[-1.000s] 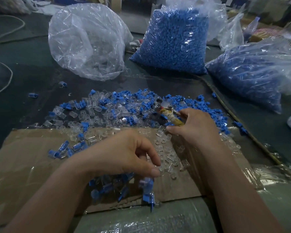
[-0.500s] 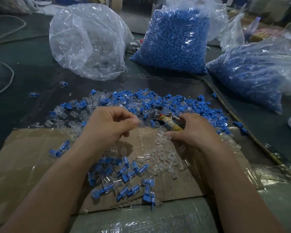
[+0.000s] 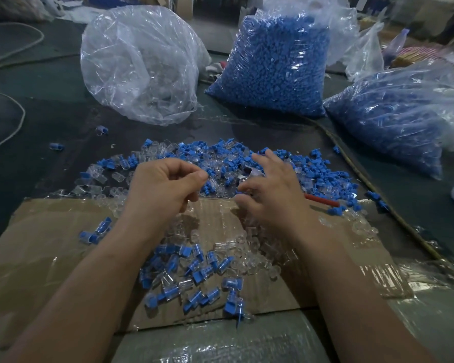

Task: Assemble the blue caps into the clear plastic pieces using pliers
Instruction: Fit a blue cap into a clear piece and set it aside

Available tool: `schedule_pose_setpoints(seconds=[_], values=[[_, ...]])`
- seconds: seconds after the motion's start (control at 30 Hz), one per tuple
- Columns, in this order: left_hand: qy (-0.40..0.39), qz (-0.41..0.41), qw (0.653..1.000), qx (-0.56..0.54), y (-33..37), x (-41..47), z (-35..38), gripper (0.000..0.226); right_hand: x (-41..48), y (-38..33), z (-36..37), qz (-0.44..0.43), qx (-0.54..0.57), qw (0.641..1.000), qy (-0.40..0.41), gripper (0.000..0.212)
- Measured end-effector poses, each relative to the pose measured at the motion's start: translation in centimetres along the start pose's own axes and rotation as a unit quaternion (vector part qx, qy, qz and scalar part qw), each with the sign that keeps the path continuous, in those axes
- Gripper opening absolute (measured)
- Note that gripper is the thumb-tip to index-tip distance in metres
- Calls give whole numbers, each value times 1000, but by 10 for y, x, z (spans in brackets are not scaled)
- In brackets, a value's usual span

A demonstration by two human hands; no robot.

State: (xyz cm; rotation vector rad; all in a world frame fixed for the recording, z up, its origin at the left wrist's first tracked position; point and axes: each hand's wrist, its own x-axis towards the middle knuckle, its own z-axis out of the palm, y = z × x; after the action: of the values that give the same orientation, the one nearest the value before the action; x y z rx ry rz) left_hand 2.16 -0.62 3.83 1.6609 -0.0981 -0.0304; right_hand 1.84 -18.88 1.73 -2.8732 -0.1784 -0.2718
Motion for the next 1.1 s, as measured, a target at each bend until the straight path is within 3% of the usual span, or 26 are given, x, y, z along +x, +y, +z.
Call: schedule_pose_setpoints(seconds=[0.3, 0.73, 1.1], values=[[-3, 5, 1000, 12, -2, 0, 1, 11, 7, -4, 10, 23, -38, 994, -98, 30], [-7, 6, 1000, 5, -1, 0, 0, 10, 2, -4, -3, 18, -8, 999, -42, 17], [-10, -1, 1000, 7, -1, 0, 2, 11, 3, -8, -9, -14, -13, 994, -106, 12]])
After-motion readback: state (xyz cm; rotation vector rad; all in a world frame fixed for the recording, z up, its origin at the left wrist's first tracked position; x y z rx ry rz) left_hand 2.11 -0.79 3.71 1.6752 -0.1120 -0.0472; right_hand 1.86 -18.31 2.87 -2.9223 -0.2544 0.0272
